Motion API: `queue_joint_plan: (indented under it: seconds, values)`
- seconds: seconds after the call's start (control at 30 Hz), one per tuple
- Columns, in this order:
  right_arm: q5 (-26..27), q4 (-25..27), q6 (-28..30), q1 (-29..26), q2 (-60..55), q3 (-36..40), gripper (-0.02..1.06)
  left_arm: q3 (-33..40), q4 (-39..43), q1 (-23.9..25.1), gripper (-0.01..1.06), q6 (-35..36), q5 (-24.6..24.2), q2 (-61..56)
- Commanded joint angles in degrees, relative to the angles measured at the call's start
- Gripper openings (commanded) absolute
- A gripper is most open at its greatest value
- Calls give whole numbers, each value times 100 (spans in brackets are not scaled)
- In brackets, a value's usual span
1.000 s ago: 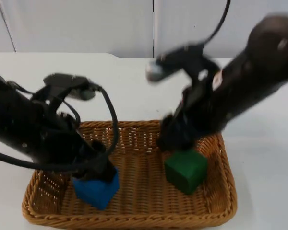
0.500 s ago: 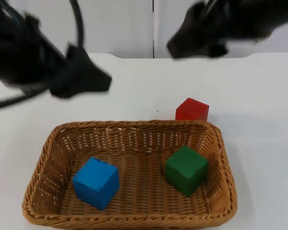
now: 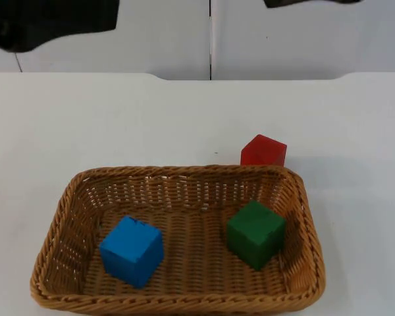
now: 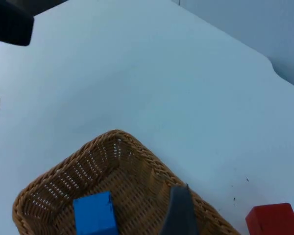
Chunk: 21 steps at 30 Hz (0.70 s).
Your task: Pick up one cube with each hand and place exactly two cubes into the same basket, leaving the remaining cube outside.
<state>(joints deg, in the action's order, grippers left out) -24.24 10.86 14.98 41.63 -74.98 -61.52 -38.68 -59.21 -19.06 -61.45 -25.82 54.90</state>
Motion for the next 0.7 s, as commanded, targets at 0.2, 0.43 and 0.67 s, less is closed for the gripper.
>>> queue_joint_plan:
  seconds: [0.2,0.43,0.67]
  values:
    - [-32,-24,5,29,571,385,60,11,1512,-26,73,1300,-355,-625]
    - [-16,-24,5,29,1176,897,60,11,2005,-26,73,1815,-613,-1293]
    - [-41,-24,-34,29,1719,1212,60,11,2653,-26,73,2487,-1057,-1801]
